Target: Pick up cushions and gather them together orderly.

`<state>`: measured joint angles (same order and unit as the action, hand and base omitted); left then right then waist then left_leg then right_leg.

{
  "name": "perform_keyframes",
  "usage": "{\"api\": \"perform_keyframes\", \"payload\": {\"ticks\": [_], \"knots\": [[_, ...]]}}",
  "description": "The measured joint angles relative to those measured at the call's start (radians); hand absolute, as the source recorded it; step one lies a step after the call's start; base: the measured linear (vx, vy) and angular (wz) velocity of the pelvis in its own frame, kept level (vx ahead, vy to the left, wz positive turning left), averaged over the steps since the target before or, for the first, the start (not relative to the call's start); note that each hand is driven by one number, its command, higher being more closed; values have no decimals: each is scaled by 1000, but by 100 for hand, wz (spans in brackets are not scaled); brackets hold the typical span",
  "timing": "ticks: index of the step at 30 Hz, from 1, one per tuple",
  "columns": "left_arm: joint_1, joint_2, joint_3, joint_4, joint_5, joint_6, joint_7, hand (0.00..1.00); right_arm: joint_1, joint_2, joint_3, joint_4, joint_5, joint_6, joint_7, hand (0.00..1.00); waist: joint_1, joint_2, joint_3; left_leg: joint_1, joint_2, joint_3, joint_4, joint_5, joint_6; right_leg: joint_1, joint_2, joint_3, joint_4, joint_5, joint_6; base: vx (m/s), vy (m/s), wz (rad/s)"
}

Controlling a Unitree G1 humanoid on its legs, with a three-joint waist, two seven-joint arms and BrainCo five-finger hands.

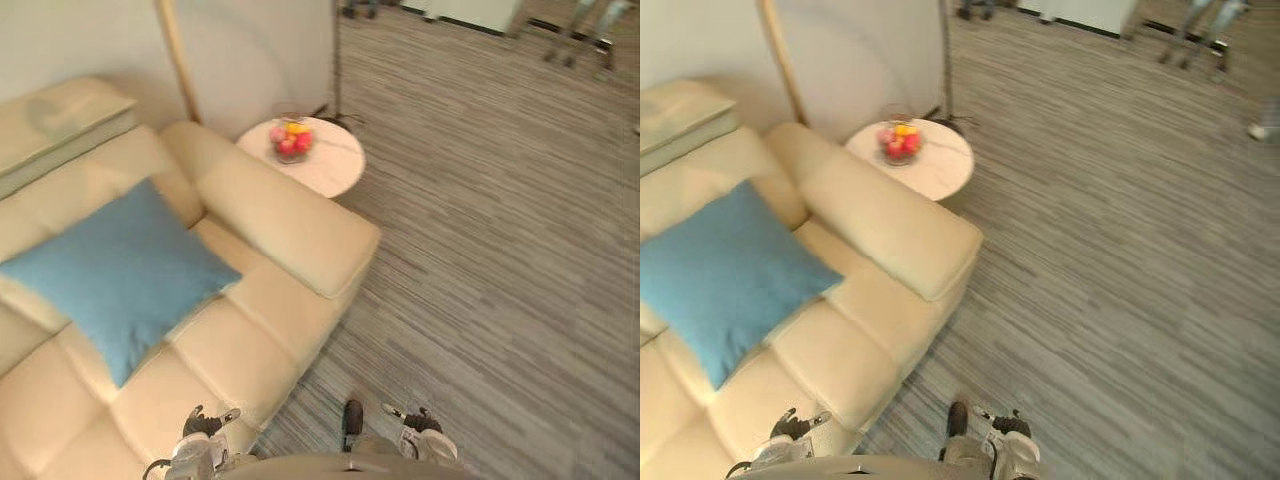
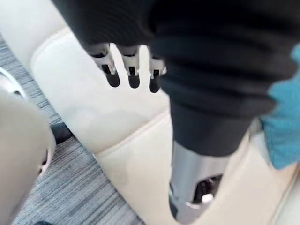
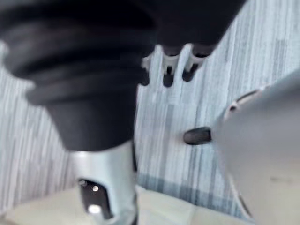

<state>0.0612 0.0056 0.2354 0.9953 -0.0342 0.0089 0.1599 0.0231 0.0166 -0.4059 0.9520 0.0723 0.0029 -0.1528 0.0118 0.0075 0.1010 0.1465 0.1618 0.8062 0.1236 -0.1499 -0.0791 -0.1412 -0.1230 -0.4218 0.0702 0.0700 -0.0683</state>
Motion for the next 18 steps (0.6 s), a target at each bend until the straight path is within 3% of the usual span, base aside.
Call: {"api": "perform_keyframes", "payload": {"ticks": [2,3,5,6,8,9,10,11,12,13,14,16,17,18], "knots": [[2,1,-13,-3,0,0,0,0,9,-12,1,6,0,-2,0,0,-7,9,4,11,9,22,11,2,-6,0,-39,-165,49,-20,-7,83,-141,-67],[1,-5,-24,-3,0,0,0,0,5,-28,1,15,-1,1,-1,0,-5,17,8,33,13,23,-9,15,-28,1,-46,-225,88,-39,10,98,-148,-90],[0,-10,-45,-3,1,0,0,0,2,-46,0,19,0,0,-1,0,-14,40,21,49,27,18,-16,23,-42,-11,-10,-173,89,-60,21,72,-162,-87],[1,-15,-60,-3,1,1,0,0,-8,-61,1,42,-1,0,0,0,-6,50,25,39,66,14,69,15,-67,-37,17,-123,100,-81,23,76,-233,-124],[9,-14,-57,-4,-2,1,0,0,-10,-63,2,58,2,0,-1,0,1,47,27,16,139,2,250,8,-73,-33,48,-74,92,-97,17,97,-228,-136],[15,-17,-53,-4,0,2,1,0,-7,-61,1,65,1,1,-2,0,5,54,30,-19,226,-62,460,42,-1,-4,90,-33,80,-105,3,122,-186,-129],[13,-20,-39,-7,-1,1,0,0,-4,-62,1,59,2,0,-2,0,11,64,37,-57,267,-125,580,84,87,11,114,6,87,-112,-13,124,-157,-124],[9,-21,-39,-8,-1,1,1,0,-4,-61,3,48,4,1,-3,0,6,57,41,-78,276,-169,631,78,97,12,122,33,89,-117,-21,144,-50,-72],[8,-40,-39,-46,-2,-6,0,0,-11,-61,4,38,4,1,-8,0,4,61,40,-126,206,-301,707,4,44,-3,131,61,98,-115,-42,135,2,-59],[9,-49,-39,-57,-2,-18,0,0,-27,-61,8,51,4,5,-9,0,17,57,50,-134,121,-383,717,-36,23,-7,147,99,88,-96,-54,141,5,-138],[33,-49,-16,-72,-9,-16,2,0,-59,-64,12,82,3,6,-6,0,51,65,55,-142,0,-465,673,-140,58,7,215,225,32,-45,-55,99,6,-159],[29,-28,25,-86,-9,-13,8,0,-105,-38,19,82,5,5,-5,0,61,56,79,-188,-80,-495,617,-223,129,59,259,327,-50,-49,-48,37,27,-125],[29,-22,28,-102,-8,-11,8,0,-105,-26,22,77,6,2,-5,0,63,38,92,-212,-113,-509,567,-231,138,91,258,338,-95,-57,-34,5,21,-106],[43,-36,18,-124,-3,-19,10,0,-106,-24,22,73,10,3,-8,0,107,67,84,-263,-113,-589,418,-237,115,66,281,288,29,-146,-57,-2,15,-104]]}}
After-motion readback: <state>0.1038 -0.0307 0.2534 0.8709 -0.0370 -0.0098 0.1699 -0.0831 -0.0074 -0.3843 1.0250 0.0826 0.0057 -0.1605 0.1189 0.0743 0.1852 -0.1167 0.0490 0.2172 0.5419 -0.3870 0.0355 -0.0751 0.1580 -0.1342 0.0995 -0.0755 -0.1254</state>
